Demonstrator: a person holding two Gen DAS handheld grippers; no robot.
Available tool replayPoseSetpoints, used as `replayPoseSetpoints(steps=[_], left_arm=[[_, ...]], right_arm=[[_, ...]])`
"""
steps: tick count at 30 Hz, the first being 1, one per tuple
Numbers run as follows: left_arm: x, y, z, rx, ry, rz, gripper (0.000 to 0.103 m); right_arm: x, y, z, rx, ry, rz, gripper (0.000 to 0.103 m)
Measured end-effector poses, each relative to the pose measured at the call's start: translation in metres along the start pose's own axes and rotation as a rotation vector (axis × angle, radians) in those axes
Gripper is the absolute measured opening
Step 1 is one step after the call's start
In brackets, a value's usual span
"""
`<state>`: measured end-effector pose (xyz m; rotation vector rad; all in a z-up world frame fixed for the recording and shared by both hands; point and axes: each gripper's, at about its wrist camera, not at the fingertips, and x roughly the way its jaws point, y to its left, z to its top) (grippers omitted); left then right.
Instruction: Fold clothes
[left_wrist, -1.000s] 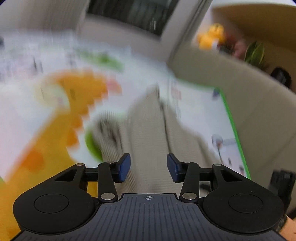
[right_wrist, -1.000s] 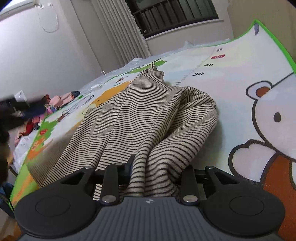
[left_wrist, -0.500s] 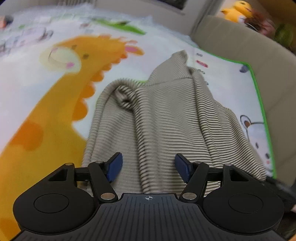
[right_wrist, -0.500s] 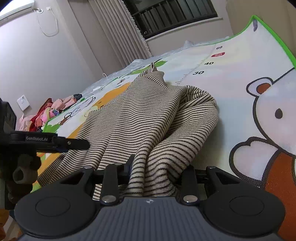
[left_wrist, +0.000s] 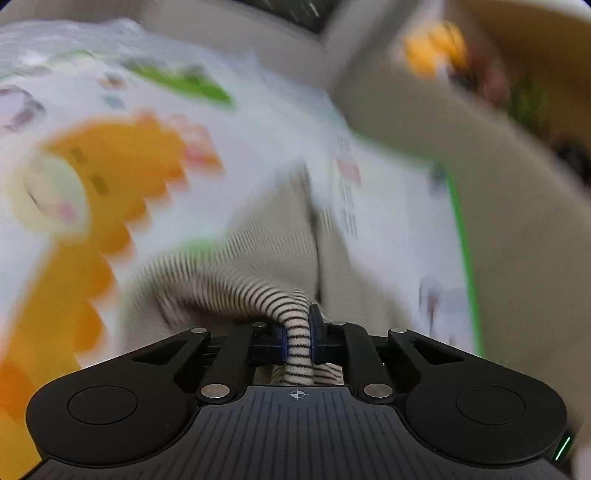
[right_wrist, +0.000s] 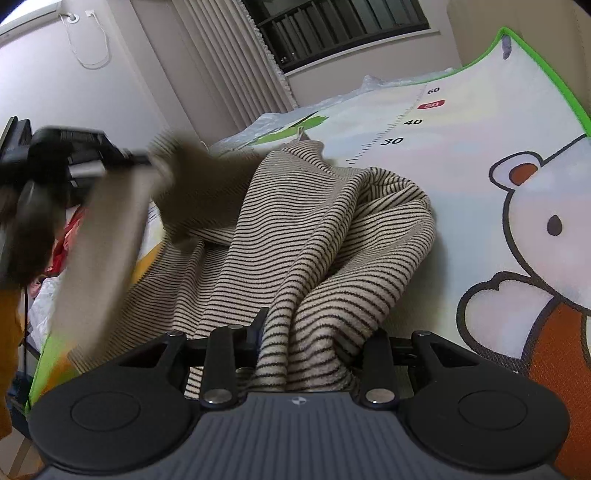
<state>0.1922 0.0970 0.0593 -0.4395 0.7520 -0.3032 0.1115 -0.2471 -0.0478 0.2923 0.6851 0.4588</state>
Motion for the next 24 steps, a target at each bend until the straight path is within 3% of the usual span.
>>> replayPoseSetpoints(steps=[3,4,7,8,9,10,12,14,15,16,17,18,22,24], left_arm=[[-0.035,0.055,0.049,-0.184,-0.196,0.055,0.011],[-0.042,0.082,0.059,-0.291,-0.213,0.055,0.011],[-0.038,0.164,0.060,-0.593,-0.130,0.005,0.014],[-0.033,0.190,0.054,-0.679,-0.083,-0.018,0.019],[-0.027,0.211,0.044,-0.752,-0.036,-0.056,0.042],[-0.022,0.232,0.034,-0.820,0.010,-0.092,0.058],[-0.022,0.259,0.013,-0.890,0.058,-0.129,0.057],[-0.032,0.275,0.002,-0.882,0.074,-0.200,0.059],[-0.041,0.276,0.003,-0.839,0.074,-0.188,0.066],[-0.051,0.276,0.004,-0.796,0.074,-0.175,0.084],[-0.060,0.276,0.006,-0.751,0.073,-0.162,0.093],[-0.069,0.273,0.010,-0.688,0.059,-0.134,0.098],[-0.103,0.254,0.026,-0.493,-0.021,-0.036,0.098],[-0.115,0.236,0.033,-0.399,-0.077,0.003,0.098]], right_arm=[[0.000,0.003,-0.001,0.000,-0.001,-0.020,0.032],[0.001,0.005,0.000,-0.002,0.003,-0.024,0.035],[0.004,0.013,0.002,-0.027,0.017,-0.050,0.036],[0.003,0.014,0.005,-0.028,0.028,-0.057,0.036],[0.002,0.016,0.008,-0.028,0.038,-0.064,0.036],[-0.003,0.018,0.013,-0.025,0.043,-0.084,0.042],[-0.019,0.025,0.026,-0.061,0.005,-0.160,0.048],[-0.036,0.038,0.041,-0.155,-0.052,-0.255,0.052],[-0.040,0.046,0.049,-0.217,-0.076,-0.311,0.052],[-0.042,0.056,0.056,-0.275,-0.098,-0.349,0.052],[-0.040,0.065,0.064,-0.313,-0.116,-0.357,0.051],[-0.033,0.075,0.071,-0.333,-0.125,-0.339,0.051],[0.030,0.116,0.086,-0.431,-0.077,-0.210,0.051],[0.075,0.136,0.085,-0.517,-0.041,-0.209,0.052]])
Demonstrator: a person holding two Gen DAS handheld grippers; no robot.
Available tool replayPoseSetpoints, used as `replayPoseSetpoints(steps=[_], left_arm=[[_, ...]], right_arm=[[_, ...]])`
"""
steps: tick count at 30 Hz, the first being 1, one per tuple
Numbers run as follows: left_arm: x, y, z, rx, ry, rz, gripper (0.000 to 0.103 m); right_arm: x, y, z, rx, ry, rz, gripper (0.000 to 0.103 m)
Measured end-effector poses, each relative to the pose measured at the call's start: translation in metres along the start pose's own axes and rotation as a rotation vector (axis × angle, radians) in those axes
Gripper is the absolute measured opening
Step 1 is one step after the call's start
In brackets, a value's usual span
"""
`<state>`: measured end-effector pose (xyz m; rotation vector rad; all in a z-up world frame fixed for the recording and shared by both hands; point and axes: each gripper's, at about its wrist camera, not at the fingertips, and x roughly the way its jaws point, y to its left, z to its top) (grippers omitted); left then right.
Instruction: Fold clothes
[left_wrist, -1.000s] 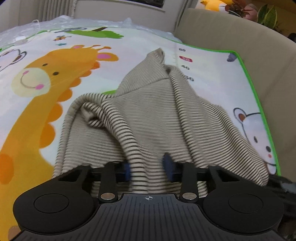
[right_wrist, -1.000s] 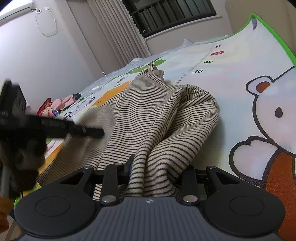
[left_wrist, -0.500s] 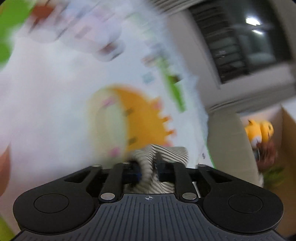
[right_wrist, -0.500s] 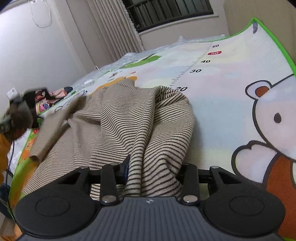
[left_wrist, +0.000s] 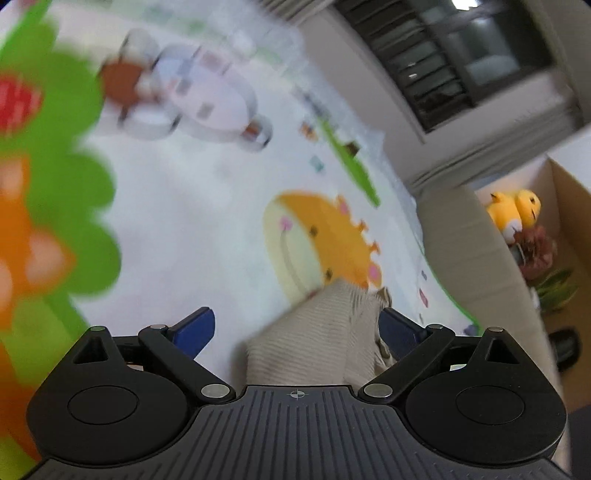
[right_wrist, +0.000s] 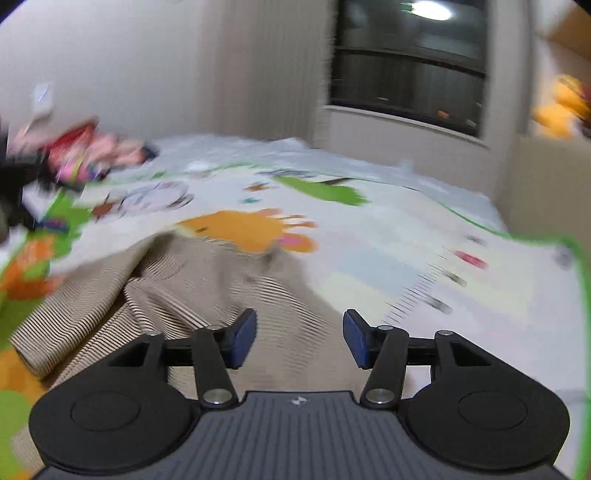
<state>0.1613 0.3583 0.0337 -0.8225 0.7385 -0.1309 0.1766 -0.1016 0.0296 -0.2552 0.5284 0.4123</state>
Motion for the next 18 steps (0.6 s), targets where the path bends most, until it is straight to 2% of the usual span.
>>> replayPoseSetpoints(steps=[3,4,5,7,9,12,14,15,16,17,18], left_arm=[[0.000,-0.046,-0.010,0.199,-0.065,0.043,0.098],[0.008,-0.065,-0.017,0.299,-0.089,0.078,0.098],[0.016,-0.084,-0.025,0.399,-0.112,0.113,0.098],[0.036,-0.115,-0.043,0.606,-0.150,0.193,0.098],[0.061,-0.131,-0.060,0.752,-0.143,0.231,0.098],[0.101,-0.137,-0.065,0.808,-0.081,0.232,0.098],[0.130,-0.134,-0.057,0.787,-0.044,0.246,0.081],[0.141,-0.131,-0.054,0.770,-0.019,0.256,0.058],[0.153,-0.128,-0.050,0.754,0.005,0.266,0.047],[0.162,-0.123,-0.047,0.743,0.013,0.282,0.042],[0.170,-0.117,-0.046,0.752,-0.005,0.324,0.032]], right_arm=[[0.051,0.026,0.000,-0.118,0.084,-0.005,0.053],[0.066,0.028,-0.005,-0.155,0.120,-0.007,0.037],[0.068,0.022,-0.007,-0.165,0.127,-0.005,0.016],[0.065,0.006,-0.004,-0.146,0.114,0.005,0.013],[0.047,-0.015,0.012,-0.124,0.041,-0.034,0.008],[0.044,-0.055,0.043,-0.091,-0.024,-0.119,0.008],[0.062,-0.083,0.057,-0.063,-0.019,-0.157,0.008],[0.075,-0.094,0.060,-0.047,-0.008,-0.173,0.008],[0.092,-0.103,0.056,-0.023,0.017,-0.188,0.008],[0.109,-0.111,0.052,0.001,0.041,-0.203,0.008],[0.127,-0.120,0.047,0.025,0.066,-0.218,0.008]])
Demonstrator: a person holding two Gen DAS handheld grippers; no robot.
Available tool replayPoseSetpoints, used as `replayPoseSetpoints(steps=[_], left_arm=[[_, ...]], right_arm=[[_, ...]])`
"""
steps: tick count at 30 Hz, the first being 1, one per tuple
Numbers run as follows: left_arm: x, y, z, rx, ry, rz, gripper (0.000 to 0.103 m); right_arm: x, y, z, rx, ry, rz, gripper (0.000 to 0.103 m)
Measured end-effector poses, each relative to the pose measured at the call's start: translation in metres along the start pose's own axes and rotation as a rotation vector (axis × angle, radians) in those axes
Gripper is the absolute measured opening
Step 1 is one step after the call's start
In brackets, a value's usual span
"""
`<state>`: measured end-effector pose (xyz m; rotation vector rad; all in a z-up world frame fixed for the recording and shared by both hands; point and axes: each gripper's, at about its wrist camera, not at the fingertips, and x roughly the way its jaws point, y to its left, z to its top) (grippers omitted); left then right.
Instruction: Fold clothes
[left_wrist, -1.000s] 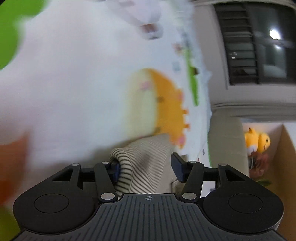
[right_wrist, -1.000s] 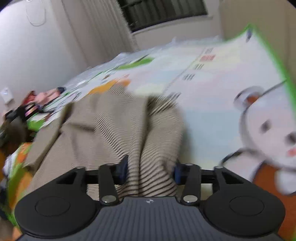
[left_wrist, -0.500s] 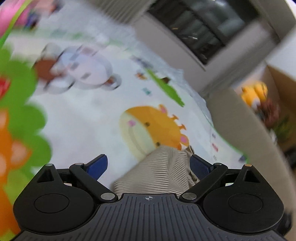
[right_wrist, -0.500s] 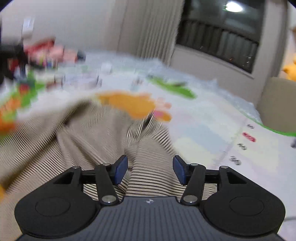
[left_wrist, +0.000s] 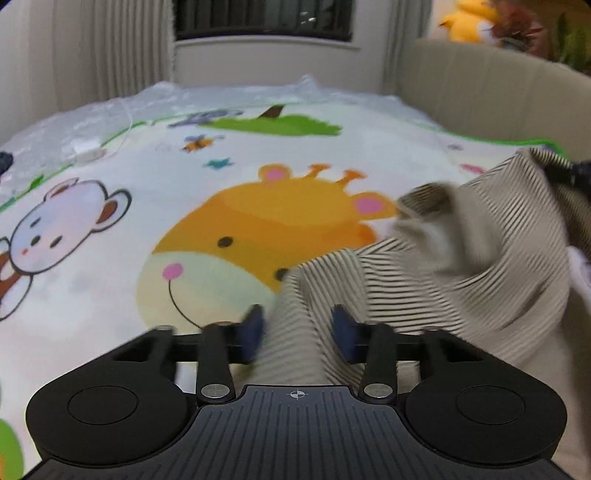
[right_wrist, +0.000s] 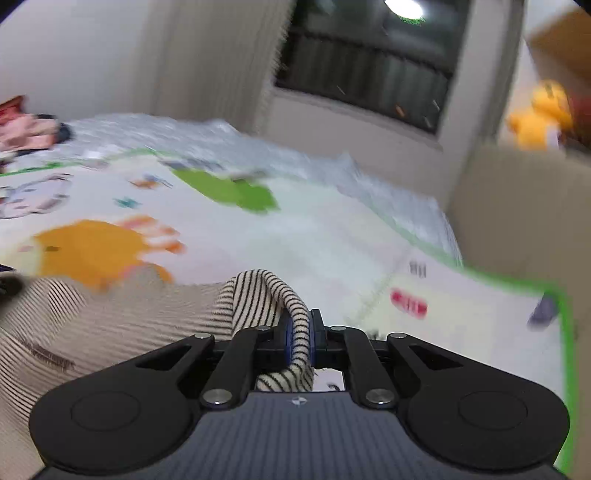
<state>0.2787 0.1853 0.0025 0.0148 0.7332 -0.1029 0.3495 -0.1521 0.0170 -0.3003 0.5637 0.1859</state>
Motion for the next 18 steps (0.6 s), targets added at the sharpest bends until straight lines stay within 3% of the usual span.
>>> replayPoseSetpoints(steps=[4,7,8,10,11,13,17,18], left_arm=[[0.025,0.021,-0.001,0.011,-0.054,0.190,0.027],[0.029,0.047,0.002,-0.032,-0.062,0.320,0.025],[0.027,0.055,0.001,-0.058,-0.058,0.335,0.026],[0.016,0.068,0.001,-0.115,-0.057,0.327,0.027],[0.010,0.072,0.002,-0.138,-0.060,0.318,0.027],[-0.008,0.066,0.001,-0.161,-0.082,0.258,0.045],[-0.046,0.029,-0.003,-0.195,-0.139,0.075,0.062],[-0.055,0.015,-0.009,-0.208,-0.160,0.005,0.070]], right_arm=[[0.046,-0.010,-0.037,0.038,0.097,-0.031,0.009],[0.038,-0.022,-0.047,0.135,0.076,-0.015,0.011],[0.036,-0.026,-0.046,0.155,0.078,-0.018,0.018],[0.019,-0.028,-0.045,0.163,0.052,-0.028,0.025],[0.006,-0.030,-0.045,0.157,0.018,-0.025,0.034],[-0.021,-0.033,-0.052,0.170,-0.038,-0.007,0.046],[-0.081,-0.035,-0.086,0.253,-0.116,0.063,0.048],[-0.094,-0.031,-0.099,0.273,-0.118,0.083,0.048]])
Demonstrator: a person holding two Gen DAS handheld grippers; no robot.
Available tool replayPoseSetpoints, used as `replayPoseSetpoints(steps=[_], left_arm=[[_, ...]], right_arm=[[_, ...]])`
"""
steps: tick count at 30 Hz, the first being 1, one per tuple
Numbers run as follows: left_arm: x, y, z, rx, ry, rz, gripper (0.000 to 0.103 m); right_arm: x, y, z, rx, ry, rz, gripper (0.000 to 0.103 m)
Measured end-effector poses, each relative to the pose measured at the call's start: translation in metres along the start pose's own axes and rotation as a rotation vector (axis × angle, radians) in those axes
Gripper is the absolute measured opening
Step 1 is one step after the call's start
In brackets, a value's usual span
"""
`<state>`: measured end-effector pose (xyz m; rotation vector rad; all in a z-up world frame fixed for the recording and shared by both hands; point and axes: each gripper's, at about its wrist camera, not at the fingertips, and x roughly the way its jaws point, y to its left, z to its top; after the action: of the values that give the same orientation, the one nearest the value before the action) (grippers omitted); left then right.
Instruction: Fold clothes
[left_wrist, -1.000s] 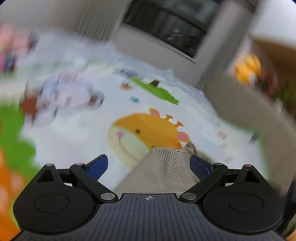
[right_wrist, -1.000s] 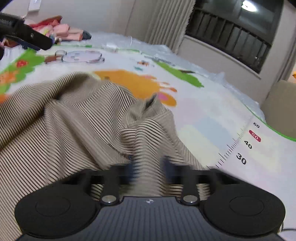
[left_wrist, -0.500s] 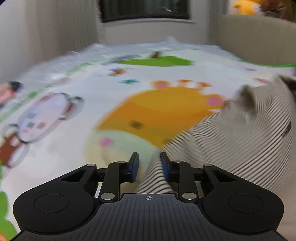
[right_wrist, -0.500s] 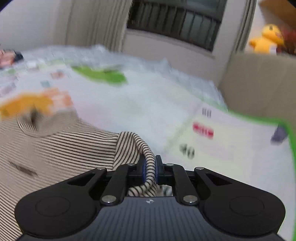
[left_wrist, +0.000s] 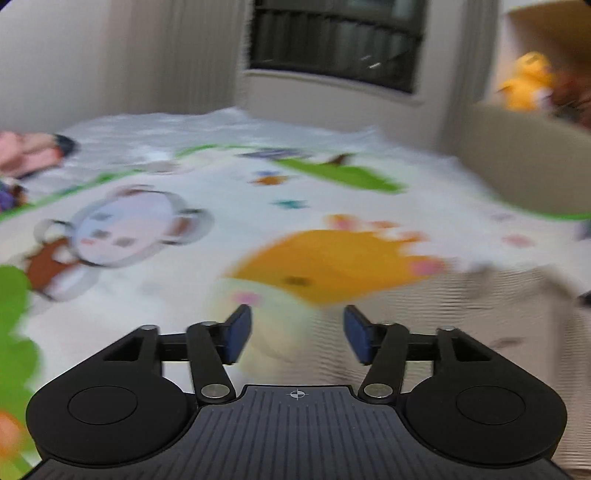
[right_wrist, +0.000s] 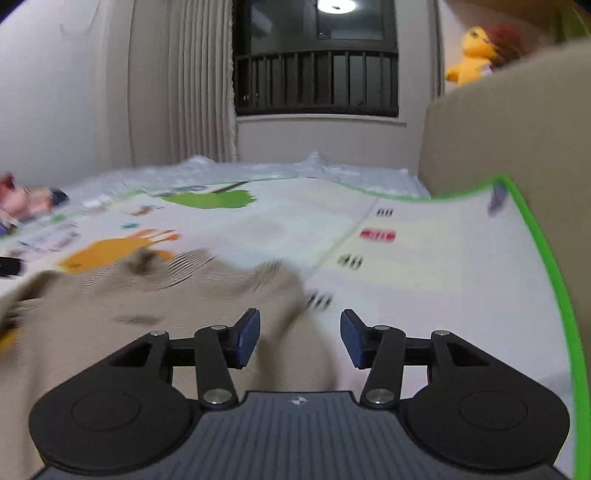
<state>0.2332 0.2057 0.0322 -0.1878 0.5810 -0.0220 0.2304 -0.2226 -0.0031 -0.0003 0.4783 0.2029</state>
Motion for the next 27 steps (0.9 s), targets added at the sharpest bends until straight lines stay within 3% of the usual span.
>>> replayPoseSetpoints(steps=[3,5,7,10,13,22,25,27], left_arm=[[-0.026,-0.035,-0.028,-0.032,-0.035,-0.193,0.086],[-0.038,-0.060,-0.055,0.018,-0.051,-0.249,0.092],[-0.039,-0.080,-0.082,0.106,-0.021,-0.231,0.094],[-0.038,-0.084,-0.104,0.119,0.036,-0.194,0.093],[-0.046,-0.073,-0.107,0.061,0.042,-0.196,0.093],[-0.072,-0.062,-0.121,0.081,0.045,-0.229,0.093],[-0.073,-0.059,-0.122,0.081,0.046,-0.232,0.093],[-0.074,-0.057,-0.123,0.087,0.046,-0.232,0.093]], right_arm=[[-0.034,0.008,-0.036,0.006,0.022,0.039,0.052],[-0.047,0.011,-0.056,0.007,0.051,0.030,0.054],[-0.058,0.009,-0.070,0.033,0.055,0.009,0.055],[-0.066,0.012,-0.074,0.046,0.050,0.008,0.056],[-0.072,0.023,-0.082,0.027,0.088,0.014,0.056],[-0.093,0.041,-0.093,0.028,0.177,0.039,0.057],[-0.103,0.055,-0.079,-0.072,0.194,0.044,0.057],[-0.115,0.069,-0.068,-0.153,0.136,0.051,0.059]])
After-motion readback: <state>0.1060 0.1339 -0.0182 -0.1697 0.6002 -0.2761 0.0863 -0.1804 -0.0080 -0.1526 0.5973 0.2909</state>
